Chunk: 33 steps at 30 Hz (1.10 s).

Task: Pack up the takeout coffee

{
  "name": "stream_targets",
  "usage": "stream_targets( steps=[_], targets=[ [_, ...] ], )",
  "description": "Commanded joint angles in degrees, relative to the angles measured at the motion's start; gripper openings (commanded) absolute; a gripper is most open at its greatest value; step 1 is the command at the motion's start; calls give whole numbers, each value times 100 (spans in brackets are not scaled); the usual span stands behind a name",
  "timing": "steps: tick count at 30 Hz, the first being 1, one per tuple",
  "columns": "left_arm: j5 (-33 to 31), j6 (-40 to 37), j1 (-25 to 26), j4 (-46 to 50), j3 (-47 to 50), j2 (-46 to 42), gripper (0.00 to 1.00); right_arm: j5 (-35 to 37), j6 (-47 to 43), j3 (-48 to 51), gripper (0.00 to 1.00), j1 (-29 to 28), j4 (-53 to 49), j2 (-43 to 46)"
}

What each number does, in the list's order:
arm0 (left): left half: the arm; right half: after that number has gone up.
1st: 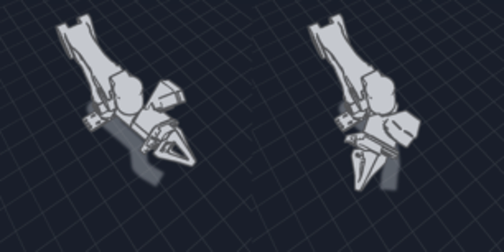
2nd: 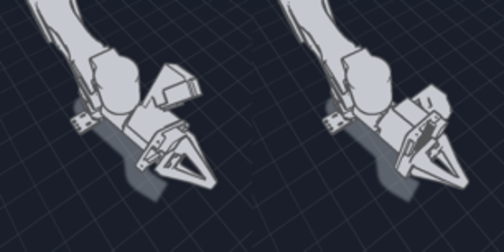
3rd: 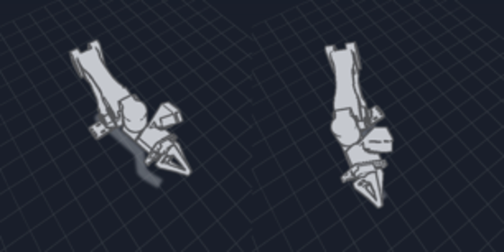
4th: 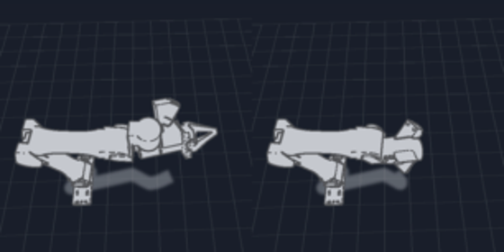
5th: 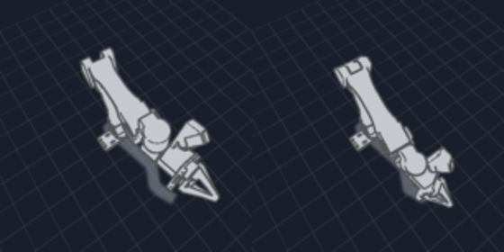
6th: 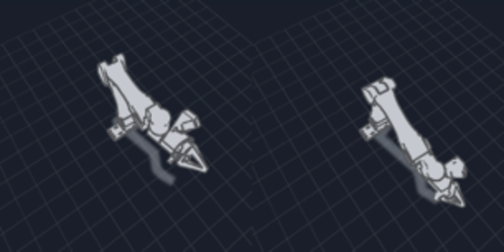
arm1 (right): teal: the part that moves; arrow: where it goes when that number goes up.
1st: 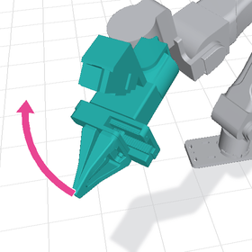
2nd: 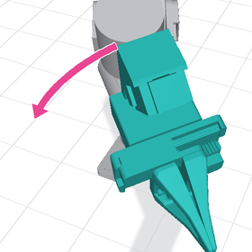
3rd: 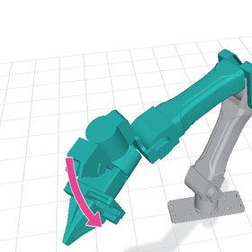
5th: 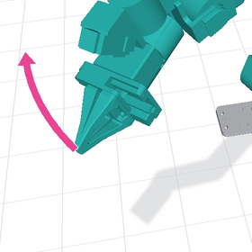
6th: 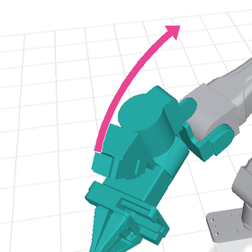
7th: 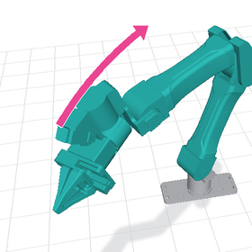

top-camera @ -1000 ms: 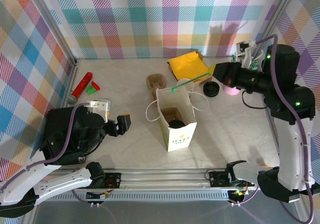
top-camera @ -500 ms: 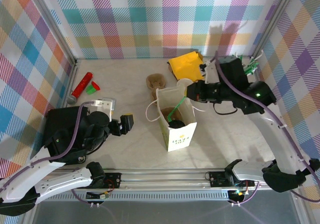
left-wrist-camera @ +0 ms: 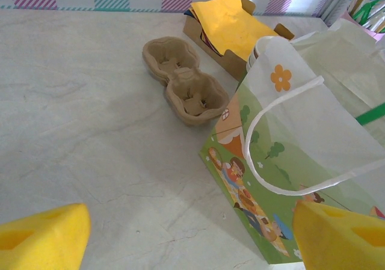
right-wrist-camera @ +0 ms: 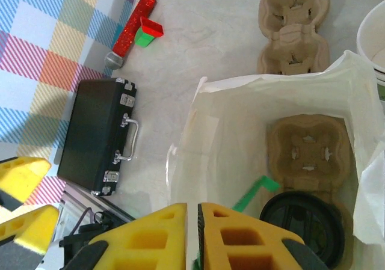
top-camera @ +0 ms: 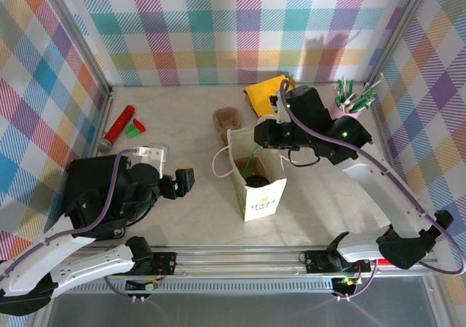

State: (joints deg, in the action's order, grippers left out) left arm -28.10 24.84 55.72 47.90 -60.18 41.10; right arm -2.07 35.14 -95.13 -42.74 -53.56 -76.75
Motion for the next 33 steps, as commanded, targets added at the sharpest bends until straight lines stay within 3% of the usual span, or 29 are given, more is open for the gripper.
stream_targets(
  steps=[1, 7, 16, 21, 25, 28, 33],
  targets=[
    [-10, 65, -44, 4, 33, -92, 87, 149, -70, -46, 31, -50, 77, -2],
    [-56, 64, -37, 48, -15, -137, 87, 424, -374, -322, 52, -54, -75, -2],
    [-73, 28, -43, 87, -81, -109, 87, 1677, -1219, -551, 65, 21, 175, 130],
    [-116, -15, -44, 62, -94, -94, 87, 1791, -1692, -706, 71, 592, 462, -149],
    [-95, -14, -44, 29, -99, -59, 87, 1350, -1739, -1047, 72, 1433, 534, -658],
    [14, 7, -44, -58, -64, -3, 87, 993, -1713, -1434, 72, 2013, 519, -1281],
    [220, 122, -42, -88, -116, 185, 86, 1263, -2050, -2563, 72, 2413, 120, -2649]
  ],
)
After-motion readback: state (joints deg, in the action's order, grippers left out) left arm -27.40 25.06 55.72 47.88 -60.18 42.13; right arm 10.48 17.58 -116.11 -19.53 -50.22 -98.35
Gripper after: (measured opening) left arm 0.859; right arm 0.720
